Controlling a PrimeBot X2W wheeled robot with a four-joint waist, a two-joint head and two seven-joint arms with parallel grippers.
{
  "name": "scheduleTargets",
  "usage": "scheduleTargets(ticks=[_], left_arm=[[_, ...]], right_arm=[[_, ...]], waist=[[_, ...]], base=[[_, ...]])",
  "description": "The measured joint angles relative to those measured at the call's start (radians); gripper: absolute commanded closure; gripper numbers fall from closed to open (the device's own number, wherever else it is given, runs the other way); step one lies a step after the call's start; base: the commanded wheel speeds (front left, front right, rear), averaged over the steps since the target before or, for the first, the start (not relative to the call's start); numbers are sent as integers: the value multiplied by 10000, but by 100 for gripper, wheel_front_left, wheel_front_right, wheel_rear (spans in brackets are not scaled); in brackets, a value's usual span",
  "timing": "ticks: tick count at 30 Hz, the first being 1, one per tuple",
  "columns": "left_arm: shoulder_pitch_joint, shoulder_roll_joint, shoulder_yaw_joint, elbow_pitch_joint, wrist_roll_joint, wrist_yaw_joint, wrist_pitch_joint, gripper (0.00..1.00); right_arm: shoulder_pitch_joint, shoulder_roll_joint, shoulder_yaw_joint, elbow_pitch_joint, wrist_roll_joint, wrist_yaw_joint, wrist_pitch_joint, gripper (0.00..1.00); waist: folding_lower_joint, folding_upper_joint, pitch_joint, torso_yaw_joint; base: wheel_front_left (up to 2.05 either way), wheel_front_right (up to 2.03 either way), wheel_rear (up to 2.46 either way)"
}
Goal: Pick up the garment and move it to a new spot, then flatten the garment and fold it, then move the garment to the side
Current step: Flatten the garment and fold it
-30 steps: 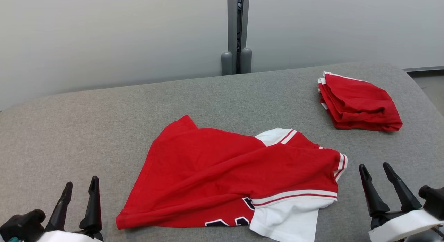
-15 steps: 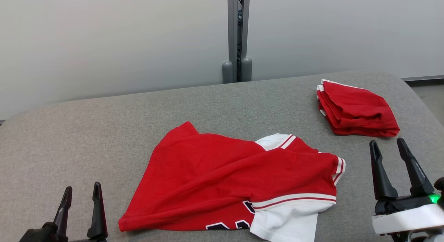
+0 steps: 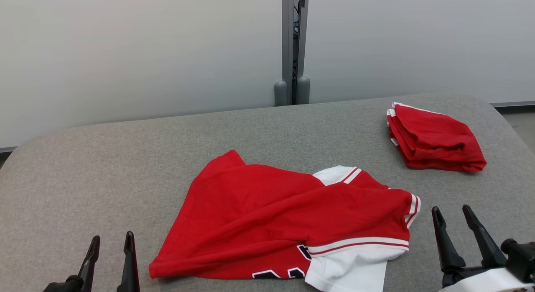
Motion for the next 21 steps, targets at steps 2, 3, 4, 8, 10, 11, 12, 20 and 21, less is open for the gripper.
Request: scheduleTargets(ticks=[2,3,4,8,10,11,12,20,21], left_arm=[[-19,-6,-19,67,2,-58,-2,0],[-31,-10,-21,92,2,-67,-10,0],[-37,-8,-21,117,2,-73,-10,0],[-96,-2,-12,182,15,-113,-12,0],[-145,2,-8,205,15,-127,-12,0],[-172,2,-6,217,15,-132,-13,0],[-191,2,-4,236,15,-155,-13,0],[-215,-84,-19,339,13,-198,-17,0],[-215,-88,-21,355,13,-198,-23,0]], right_arm=[[-13,-12,23,102,6,0,0,0],[-35,-19,29,121,15,0,0,0],[-58,-19,31,134,19,0,0,0],[-57,-10,19,422,79,0,84,0],[-59,-10,27,466,96,0,123,0],[-59,-10,27,481,104,0,123,0],[-61,-6,29,497,104,0,123,0],[-111,15,48,548,111,0,121,0],[-111,15,54,556,119,0,121,0]], waist=[[0,0,16,10],[0,0,22,13],[0,0,26,17],[0,0,32,49],[0,0,36,67],[0,0,41,73],[0,0,46,77],[0,0,63,72],[0,0,66,70]], base=[[0,0,0],[0,0,0],[0,0,0],[0,0,0],[0,0,0],[0,0,0],[0,0,0],[0,0,0],[0,0,0]])
